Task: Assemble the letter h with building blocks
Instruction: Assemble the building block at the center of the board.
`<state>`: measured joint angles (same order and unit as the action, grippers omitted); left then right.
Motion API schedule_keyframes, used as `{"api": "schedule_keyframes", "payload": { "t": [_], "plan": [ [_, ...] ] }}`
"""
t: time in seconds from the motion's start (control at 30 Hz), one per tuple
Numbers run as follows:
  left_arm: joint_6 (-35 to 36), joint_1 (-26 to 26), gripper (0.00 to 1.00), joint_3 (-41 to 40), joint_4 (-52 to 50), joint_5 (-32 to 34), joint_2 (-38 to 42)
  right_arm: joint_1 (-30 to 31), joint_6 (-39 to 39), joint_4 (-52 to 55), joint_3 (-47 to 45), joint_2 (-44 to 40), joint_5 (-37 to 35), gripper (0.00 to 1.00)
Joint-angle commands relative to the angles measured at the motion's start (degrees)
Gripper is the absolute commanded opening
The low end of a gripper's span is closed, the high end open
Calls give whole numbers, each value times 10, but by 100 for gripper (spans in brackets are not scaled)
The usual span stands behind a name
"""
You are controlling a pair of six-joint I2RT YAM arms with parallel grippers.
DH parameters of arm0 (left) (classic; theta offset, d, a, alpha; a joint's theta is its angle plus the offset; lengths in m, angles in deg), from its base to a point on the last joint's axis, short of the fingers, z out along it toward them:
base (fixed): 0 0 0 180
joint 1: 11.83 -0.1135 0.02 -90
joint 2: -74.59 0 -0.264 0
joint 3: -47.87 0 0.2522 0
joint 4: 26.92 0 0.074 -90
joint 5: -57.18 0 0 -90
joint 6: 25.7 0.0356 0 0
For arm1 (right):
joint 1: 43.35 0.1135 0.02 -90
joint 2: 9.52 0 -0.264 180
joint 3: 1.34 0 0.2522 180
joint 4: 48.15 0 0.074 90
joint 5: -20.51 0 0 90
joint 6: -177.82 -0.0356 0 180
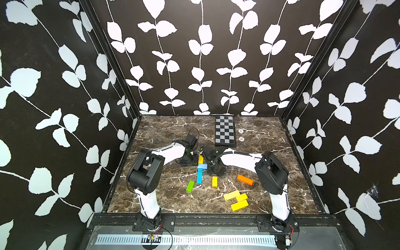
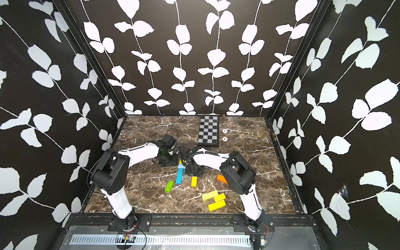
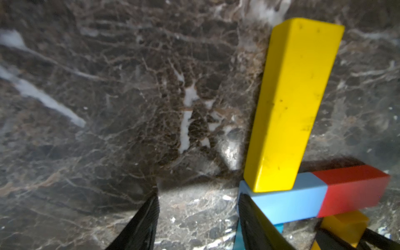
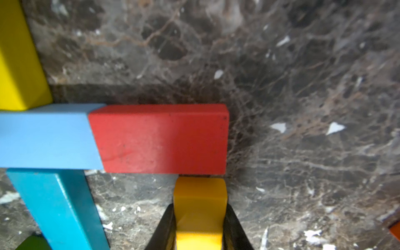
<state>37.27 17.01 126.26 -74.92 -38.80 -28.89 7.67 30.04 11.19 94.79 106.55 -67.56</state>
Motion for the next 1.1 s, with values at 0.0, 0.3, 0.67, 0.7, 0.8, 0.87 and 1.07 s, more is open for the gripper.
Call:
{"api": "schedule_keyframes", "payload": {
  "t": [0.0,0.3,0.67,0.7,0.8,0.87,1.07],
  "plan": [
    [5,2,62,-19,-32,25,2,-4,8,21,16,15,-14,23],
    [1,2,65,-26,-58,77,63,-8,13,15,13,20,-10,24],
    [3,2,66,-39,-81,69,125,-14,11,17,22,23,-17,24],
    [1,2,66,-42,-80,66,130,-14,11,18,23,23,-17,24],
    [1,1,65,-50,-81,63,141,-14,14,16,25,27,-9,24],
    [2,2,65,-55,-83,62,146,-14,14,13,25,28,-7,24],
    [2,2,65,-66,-81,55,155,-15,11,19,31,31,-16,24]
  ]
}}
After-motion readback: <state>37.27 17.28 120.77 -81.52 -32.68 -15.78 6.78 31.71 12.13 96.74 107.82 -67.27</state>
